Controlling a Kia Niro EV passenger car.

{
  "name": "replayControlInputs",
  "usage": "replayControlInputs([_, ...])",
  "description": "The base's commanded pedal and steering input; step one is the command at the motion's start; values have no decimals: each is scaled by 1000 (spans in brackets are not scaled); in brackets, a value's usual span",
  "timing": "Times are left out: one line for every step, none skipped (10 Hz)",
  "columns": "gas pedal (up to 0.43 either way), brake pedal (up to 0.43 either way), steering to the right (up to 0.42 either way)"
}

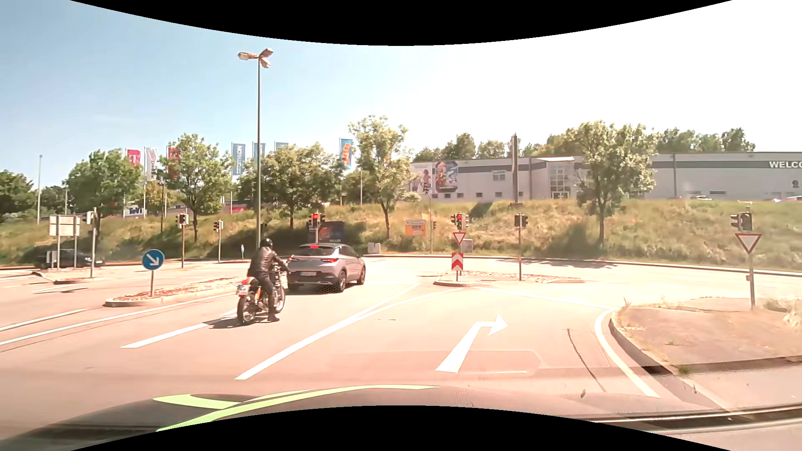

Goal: Follow the waypoints while adhering to traffic rules and regulations

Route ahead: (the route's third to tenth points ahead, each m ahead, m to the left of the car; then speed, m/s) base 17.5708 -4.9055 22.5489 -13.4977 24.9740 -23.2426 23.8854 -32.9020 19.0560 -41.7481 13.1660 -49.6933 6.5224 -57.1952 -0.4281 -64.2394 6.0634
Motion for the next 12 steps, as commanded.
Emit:
replayControlInputs([8,0,157])
replayControlInputs([20,0,162])
replayControlInputs([20,0,166])
replayControlInputs([20,0,169])
replayControlInputs([20,0,171])
replayControlInputs([20,0,175])
replayControlInputs([20,0,181])
replayControlInputs([28,0,182])
replayControlInputs([28,0,182])
replayControlInputs([28,0,183])
replayControlInputs([28,0,188])
replayControlInputs([28,0,195])
